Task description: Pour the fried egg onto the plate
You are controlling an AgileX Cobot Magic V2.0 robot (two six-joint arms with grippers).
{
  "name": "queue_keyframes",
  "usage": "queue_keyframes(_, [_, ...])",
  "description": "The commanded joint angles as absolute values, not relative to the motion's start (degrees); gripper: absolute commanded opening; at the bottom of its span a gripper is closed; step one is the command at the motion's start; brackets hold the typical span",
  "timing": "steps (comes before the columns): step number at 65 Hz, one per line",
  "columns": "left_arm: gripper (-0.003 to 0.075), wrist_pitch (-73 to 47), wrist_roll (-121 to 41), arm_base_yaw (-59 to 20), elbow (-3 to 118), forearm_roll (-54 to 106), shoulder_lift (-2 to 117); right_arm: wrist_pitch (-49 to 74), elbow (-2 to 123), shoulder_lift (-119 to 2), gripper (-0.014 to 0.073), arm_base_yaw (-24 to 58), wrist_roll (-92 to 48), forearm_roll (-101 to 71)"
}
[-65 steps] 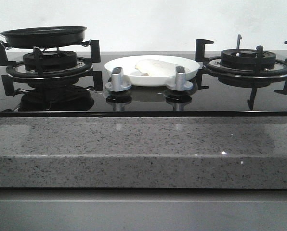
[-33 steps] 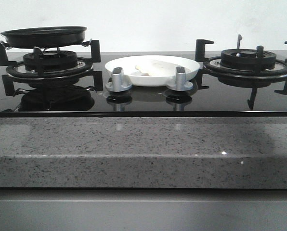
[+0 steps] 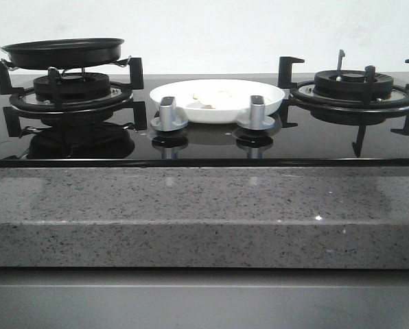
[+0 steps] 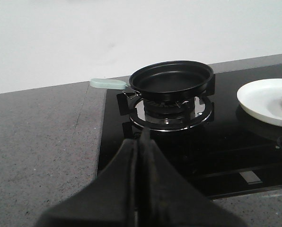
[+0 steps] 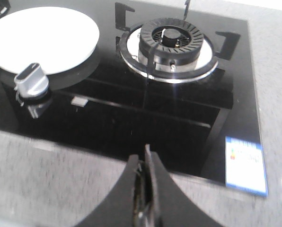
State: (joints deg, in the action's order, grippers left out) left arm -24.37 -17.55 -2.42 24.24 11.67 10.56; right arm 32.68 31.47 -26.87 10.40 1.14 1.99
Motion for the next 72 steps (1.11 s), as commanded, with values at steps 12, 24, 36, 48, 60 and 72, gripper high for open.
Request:
queue_keyframes(12, [-0.0019,-19.55,-17.27,-2.99,25.79,12.52,11.14,27.46,23.9,-9.04,-0.0068,9.97,1.14,1.87])
queue_keyframes(24, [-0.0019,-19.55,-17.27,-2.99,25.79,12.52,11.14,25.75,23.06,-4.47,-0.0068,9.97,1.14,1.87])
queue_keyframes(36, [-0.0019,-19.55,-17.27,-2.99,25.79,12.52,11.14,26.23,23.06,-4.42,-0.0068,9.97,1.14,1.87])
queue_keyframes(48, [-0.0019,-19.55,-17.27,-2.99,25.79,12.52,11.14,26.23,23.06,-4.42,-0.0068,9.97,1.14,1.87])
queue_keyframes(60, [-0.0019,-19.55,-17.27,-2.99,25.79,12.52,11.14,26.23,23.06,-4.42,-0.0068,9.97,1.14,1.87])
queue_keyframes(72, [-0.0019,-19.55,-17.27,-2.99,25.79,12.52,11.14,26.23,23.06,-4.42,-0.0068,9.97,1.14,1.87])
